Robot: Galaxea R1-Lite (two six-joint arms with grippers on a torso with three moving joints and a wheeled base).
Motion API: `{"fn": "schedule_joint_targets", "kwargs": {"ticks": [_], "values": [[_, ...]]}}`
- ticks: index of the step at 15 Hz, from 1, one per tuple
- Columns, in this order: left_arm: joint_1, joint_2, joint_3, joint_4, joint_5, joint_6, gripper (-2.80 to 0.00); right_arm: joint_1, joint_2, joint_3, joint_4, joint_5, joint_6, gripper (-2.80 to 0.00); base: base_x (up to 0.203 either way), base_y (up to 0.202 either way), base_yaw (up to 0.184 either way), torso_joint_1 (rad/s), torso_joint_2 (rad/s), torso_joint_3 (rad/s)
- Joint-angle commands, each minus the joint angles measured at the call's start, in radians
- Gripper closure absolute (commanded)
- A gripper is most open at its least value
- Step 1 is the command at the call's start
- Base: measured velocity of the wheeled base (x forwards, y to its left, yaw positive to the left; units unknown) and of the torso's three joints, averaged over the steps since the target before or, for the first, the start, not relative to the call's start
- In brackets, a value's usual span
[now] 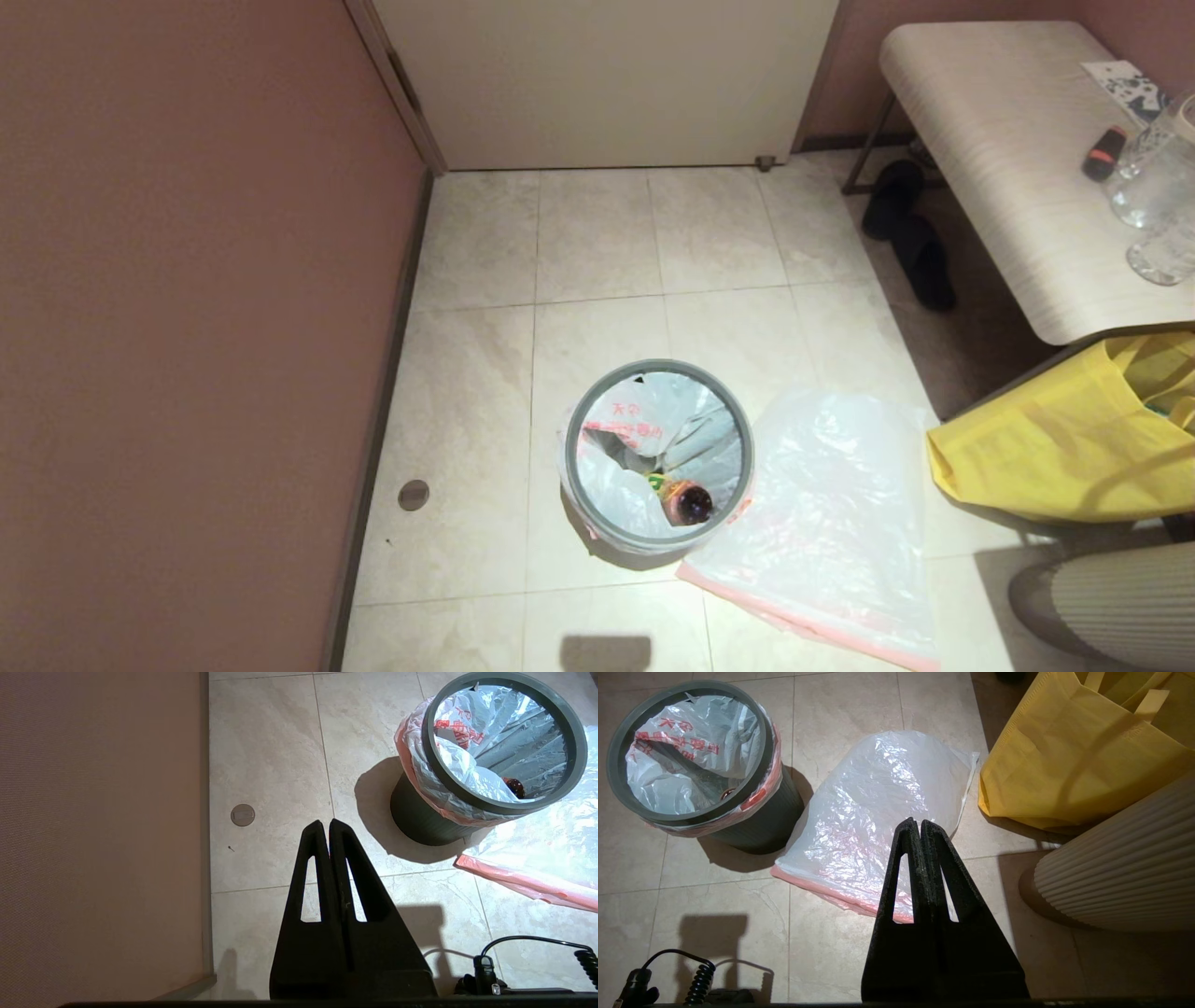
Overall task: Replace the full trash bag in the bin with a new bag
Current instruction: Place the trash can ring on the floor
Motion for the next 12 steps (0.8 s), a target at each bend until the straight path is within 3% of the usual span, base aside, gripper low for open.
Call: {"fn": "schedule_joint_targets", "kwargs": {"ticks": [1, 12], "values": [[0.000, 0.001, 0.000, 0.000, 0.000, 0.000, 0.00, 0.000, 0.000, 0.000, -0.001, 0.000, 0.000, 0.00, 0.000, 0.000, 0.000, 0.000, 0.00, 0.000], [0.000, 0.001, 0.000, 0.000, -0.001, 0.000, 0.00, 0.000, 0.002, 0.000, -0.001, 0.000, 0.000, 0.00, 0.000, 0.000, 0.000, 0.000, 0.00, 0.000]]}}
